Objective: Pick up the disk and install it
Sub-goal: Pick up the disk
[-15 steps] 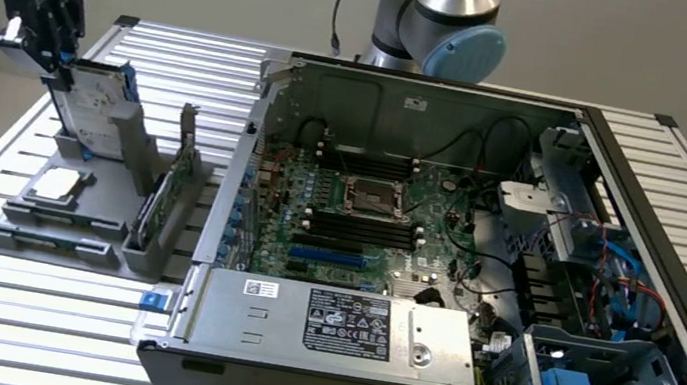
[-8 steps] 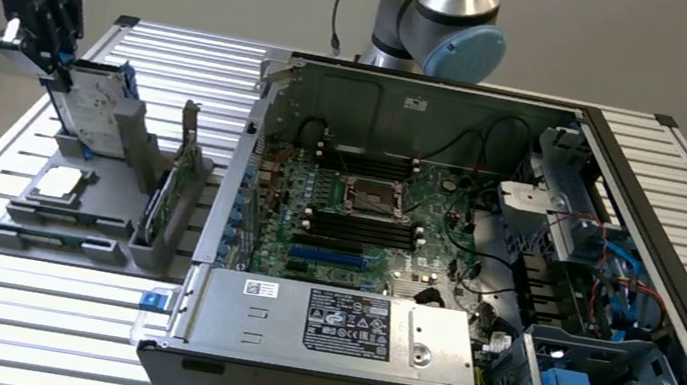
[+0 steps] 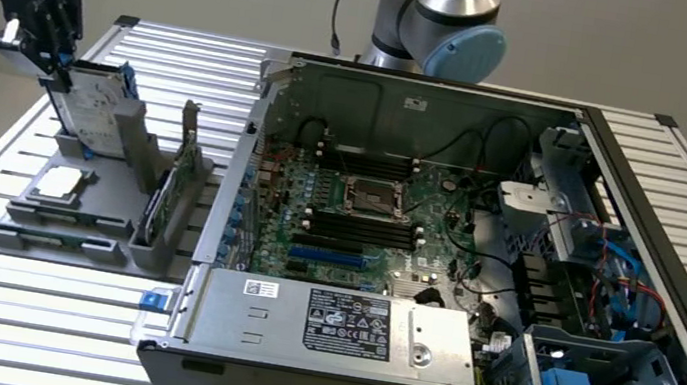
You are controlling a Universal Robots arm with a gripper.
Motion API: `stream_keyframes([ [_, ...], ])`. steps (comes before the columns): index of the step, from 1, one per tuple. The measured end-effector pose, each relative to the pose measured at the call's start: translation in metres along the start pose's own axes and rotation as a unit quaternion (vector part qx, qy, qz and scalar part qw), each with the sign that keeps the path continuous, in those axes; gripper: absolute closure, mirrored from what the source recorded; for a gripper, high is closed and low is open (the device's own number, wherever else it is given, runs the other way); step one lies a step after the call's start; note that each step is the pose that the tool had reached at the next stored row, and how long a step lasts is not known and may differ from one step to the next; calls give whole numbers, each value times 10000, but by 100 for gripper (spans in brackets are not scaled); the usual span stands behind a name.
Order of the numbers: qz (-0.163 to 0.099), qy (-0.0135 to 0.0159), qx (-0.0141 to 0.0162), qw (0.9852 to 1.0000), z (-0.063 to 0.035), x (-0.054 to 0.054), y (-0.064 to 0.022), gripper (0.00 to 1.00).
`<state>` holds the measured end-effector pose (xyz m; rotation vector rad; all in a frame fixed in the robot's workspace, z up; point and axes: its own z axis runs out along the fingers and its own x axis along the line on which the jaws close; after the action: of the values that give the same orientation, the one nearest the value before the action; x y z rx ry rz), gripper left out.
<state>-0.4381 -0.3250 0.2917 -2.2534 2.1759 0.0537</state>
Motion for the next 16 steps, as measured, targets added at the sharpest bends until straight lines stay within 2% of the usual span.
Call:
stream_keyframes([
  [11, 0, 0, 1, 10000, -4, 0, -2, 67],
  [16, 0, 0, -1, 10000, -67, -2, -8, 67],
])
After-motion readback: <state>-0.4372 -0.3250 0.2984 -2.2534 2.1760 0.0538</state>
